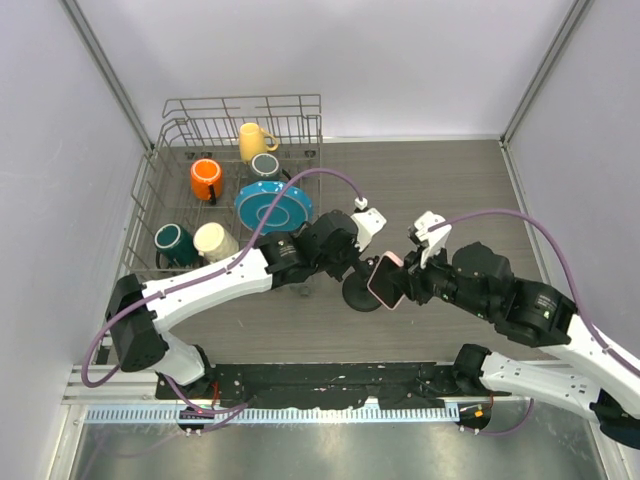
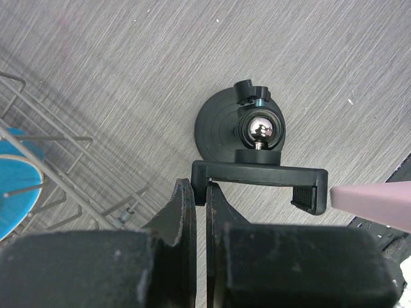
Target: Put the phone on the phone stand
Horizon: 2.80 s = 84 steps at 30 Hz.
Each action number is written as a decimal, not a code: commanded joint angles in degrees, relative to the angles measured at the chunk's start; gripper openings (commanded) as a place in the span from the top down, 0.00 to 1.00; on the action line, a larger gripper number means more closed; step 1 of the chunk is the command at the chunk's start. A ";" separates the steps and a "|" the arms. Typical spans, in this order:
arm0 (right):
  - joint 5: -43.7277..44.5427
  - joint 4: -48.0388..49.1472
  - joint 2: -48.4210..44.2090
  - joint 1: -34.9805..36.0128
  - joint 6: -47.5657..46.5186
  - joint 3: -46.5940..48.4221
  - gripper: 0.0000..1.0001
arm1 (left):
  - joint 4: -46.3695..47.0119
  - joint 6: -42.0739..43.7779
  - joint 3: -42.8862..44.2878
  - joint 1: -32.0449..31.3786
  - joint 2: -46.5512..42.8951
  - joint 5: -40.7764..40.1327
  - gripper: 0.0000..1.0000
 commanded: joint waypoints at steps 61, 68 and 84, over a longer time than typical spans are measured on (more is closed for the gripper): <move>-47.55 18.71 16.76 -12.17 -48.02 -3.26 1.00 | -0.20 10.81 -4.88 2.54 -3.09 26.08 1.00; -45.87 17.30 15.45 -13.13 -48.37 -4.93 0.99 | -0.29 11.78 -5.50 2.63 -4.23 29.06 1.00; -49.30 22.74 15.71 -16.29 -47.32 -7.56 1.00 | 0.33 14.15 -7.08 3.51 -4.59 31.00 1.00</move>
